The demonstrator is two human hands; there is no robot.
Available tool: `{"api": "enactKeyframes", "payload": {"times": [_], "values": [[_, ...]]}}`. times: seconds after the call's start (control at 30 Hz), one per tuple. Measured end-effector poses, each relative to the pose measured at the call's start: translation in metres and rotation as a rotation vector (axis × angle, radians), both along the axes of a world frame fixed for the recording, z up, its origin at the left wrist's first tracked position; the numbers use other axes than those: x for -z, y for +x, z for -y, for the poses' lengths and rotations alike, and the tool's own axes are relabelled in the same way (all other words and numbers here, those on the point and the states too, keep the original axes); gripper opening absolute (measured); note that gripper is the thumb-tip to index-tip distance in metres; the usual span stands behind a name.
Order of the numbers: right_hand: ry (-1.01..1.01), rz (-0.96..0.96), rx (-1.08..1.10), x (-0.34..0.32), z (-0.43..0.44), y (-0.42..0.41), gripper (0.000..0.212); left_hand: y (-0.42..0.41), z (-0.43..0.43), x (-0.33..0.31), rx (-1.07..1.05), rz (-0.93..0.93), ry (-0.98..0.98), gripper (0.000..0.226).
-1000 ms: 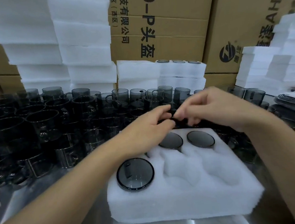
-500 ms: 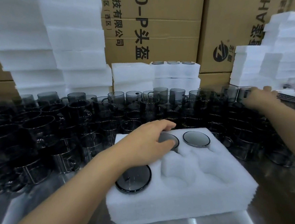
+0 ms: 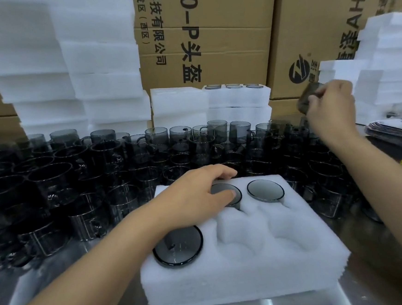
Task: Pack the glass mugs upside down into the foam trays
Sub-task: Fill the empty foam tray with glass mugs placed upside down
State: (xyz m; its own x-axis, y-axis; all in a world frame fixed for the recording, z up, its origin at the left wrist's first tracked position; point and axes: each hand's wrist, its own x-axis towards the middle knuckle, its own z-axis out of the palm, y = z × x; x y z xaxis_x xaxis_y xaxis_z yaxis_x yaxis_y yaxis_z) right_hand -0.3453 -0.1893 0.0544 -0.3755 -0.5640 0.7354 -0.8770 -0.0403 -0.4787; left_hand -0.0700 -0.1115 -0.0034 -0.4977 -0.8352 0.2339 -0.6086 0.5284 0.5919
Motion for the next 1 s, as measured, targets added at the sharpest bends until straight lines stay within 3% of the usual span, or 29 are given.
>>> {"api": "enactKeyframes", "payload": {"times": [0.13,0.3,0.43,0.57,0.83,1.0], "values": [[-0.015,0.106,-0.317,0.006,-0.034,0.062,0.009,0.001,0.003,-0.003,-0.002,-0.225,0.131,0.034],[-0.013,0.123,-0.638,0.028,-0.061,0.109,0.005,0.006,0.013,-0.007,-0.072,-0.511,0.306,0.061],[-0.035,0.065,-0.786,0.041,-0.069,0.113,0.005,0.010,0.016,-0.011,-0.018,-0.767,0.485,0.024],[-0.019,-0.054,-0.847,0.048,-0.069,0.104,0.007,0.013,0.017,-0.013,-0.072,-0.979,0.602,0.031],[0.008,-0.194,-0.901,0.053,-0.071,0.101,0.010,0.012,0.016,-0.014,-0.010,-0.950,0.626,0.021],[0.001,-0.240,-0.906,0.053,-0.072,0.100,0.010,0.015,0.017,-0.012,0.000,-0.920,0.586,0.038]]}}
